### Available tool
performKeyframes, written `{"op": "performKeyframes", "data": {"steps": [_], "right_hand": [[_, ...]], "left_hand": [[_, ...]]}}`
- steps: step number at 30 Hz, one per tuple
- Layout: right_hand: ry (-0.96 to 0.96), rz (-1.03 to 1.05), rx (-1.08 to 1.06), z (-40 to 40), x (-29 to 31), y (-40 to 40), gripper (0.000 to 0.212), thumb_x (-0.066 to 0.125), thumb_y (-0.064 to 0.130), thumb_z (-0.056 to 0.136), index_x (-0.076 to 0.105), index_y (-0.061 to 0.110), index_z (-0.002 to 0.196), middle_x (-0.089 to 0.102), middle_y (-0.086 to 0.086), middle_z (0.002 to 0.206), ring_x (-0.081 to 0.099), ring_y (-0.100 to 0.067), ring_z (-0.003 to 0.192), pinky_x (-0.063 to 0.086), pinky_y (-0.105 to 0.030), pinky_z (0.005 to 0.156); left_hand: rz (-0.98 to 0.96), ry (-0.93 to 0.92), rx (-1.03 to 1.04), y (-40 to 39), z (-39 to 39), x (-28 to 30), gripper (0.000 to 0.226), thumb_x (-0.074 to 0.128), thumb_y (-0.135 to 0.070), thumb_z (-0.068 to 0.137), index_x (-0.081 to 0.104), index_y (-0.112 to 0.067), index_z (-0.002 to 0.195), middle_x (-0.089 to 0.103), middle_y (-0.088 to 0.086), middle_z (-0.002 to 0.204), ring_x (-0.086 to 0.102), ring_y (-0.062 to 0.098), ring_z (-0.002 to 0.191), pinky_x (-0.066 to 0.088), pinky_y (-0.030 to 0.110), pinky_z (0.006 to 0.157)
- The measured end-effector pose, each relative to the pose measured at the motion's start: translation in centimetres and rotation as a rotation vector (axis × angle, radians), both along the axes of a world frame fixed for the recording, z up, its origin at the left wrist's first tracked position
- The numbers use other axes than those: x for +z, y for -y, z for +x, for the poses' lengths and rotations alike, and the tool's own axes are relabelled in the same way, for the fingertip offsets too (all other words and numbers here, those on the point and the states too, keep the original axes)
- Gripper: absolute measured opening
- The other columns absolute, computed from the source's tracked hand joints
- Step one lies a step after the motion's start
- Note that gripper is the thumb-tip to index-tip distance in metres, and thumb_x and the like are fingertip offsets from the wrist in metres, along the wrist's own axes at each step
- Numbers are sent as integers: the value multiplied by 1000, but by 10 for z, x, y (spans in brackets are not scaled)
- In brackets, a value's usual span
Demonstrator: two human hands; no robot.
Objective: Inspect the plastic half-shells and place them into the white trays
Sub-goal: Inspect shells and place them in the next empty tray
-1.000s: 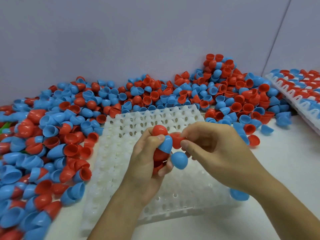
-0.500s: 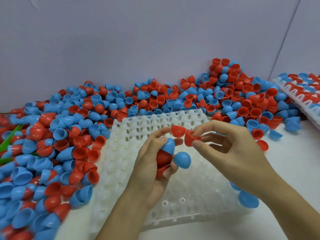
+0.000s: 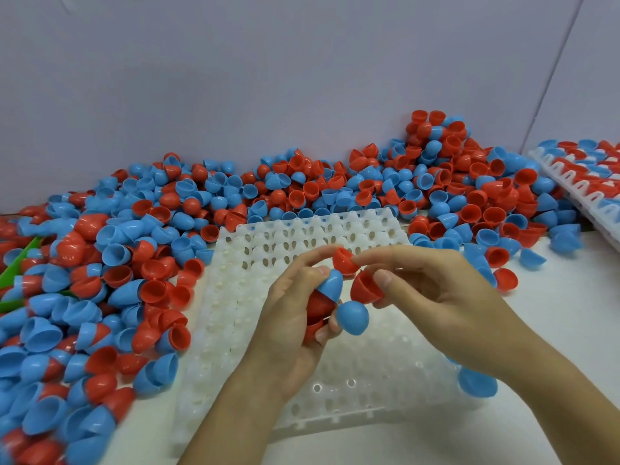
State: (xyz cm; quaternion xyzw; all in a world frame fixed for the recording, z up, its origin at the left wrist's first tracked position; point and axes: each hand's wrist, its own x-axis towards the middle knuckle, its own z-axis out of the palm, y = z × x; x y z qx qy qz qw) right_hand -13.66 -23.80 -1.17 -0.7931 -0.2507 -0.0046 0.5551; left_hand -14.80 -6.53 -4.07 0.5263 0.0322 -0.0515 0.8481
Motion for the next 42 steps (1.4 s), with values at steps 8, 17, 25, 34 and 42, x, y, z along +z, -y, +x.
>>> {"op": "performKeyframes", "data": {"steps": [8,17,25,34,42], "right_hand": [[-62,-122,-38,8,7,17,24,73,8,84,77,28,97,76,15,82,73,-4,76,57,-16,70],[12,-976,-81,-22,29,41,15,78,39,81,72,45,94,57,25,84,57,2,79,45,-19,57],[38,-1253,-85,-33,15,8,20,66,23,89,69,22,109,61,6,100,62,-14,85,58,-30,81],[-90,-1191,-49,-31,28,15,34,74,33,87,65,34,119,57,19,103,61,-7,87,57,-26,78],[-1,-621,59,-1,48,-6,42,57,72,68,56,53,106,66,21,89,64,10,86,54,-10,70]], "left_hand": [[59,37,-86,0,1,-1,29,63,-16,77,76,-24,102,64,2,77,42,9,46,34,16,35],[-35,-28,37,-6,0,4,22,60,-17,84,79,-27,88,70,1,77,49,8,46,36,15,35],[-88,-34,58,-6,-1,6,32,52,-13,95,79,-27,86,71,2,78,51,9,47,38,16,36],[-155,-65,86,-10,0,5,27,54,-12,95,78,-22,89,71,5,82,54,11,47,39,16,36],[-186,-88,136,-7,0,6,19,59,-12,92,76,-18,86,64,10,92,52,11,48,39,17,37]]}}
